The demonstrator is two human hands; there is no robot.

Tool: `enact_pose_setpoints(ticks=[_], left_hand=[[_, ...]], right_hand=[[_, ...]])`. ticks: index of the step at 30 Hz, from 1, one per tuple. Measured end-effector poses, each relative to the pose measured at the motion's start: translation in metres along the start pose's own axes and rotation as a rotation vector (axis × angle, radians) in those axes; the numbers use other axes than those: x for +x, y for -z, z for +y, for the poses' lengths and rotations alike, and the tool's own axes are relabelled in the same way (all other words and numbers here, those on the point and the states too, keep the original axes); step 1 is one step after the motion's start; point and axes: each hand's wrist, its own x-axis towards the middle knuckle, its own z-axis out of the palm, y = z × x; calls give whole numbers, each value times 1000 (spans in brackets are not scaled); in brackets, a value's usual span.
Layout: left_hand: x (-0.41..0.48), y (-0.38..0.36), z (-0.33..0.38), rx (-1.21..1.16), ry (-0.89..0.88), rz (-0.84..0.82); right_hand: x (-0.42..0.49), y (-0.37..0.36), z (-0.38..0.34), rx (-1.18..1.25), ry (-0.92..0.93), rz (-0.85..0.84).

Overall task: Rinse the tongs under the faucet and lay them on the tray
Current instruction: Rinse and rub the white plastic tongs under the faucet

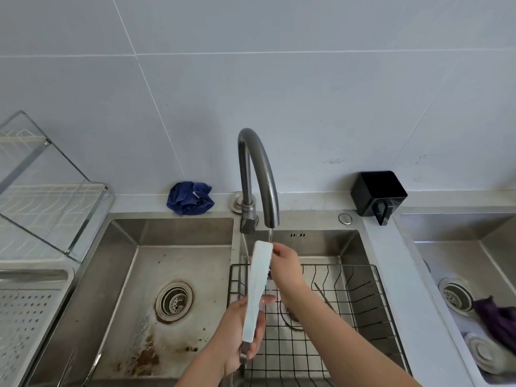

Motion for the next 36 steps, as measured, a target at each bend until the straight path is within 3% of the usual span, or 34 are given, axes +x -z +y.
enact_pose_setpoints(ticks=[3,8,11,13,16,21,27,33,36], left_hand=[[-3,9,-2,-34,21,-11],[-6,14,-6,-145,94,-83],[-7,17,-6,-309,134,-137],[-8,21,-4,-386,112,-178],[-10,23,0,-464,39,-249],[-15,24,4,-384,-26,-253],[-23,20,8,-182,-32,-197],[-26,27,13,-65,-21,-76],[-26,26,17,32,-29,-54]], right_hand=[[-5,1,7,10,6,-96],[1,-5,8,-69,63,74],[1,-5,9,-139,54,-57],[2,-1,11,-81,21,-75],[9,5,13,-50,4,27],[4,8,22,-24,-51,-39],[10,8,19,-139,-2,141],[6,9,24,-27,-43,-63],[12,8,21,-132,-2,7]])
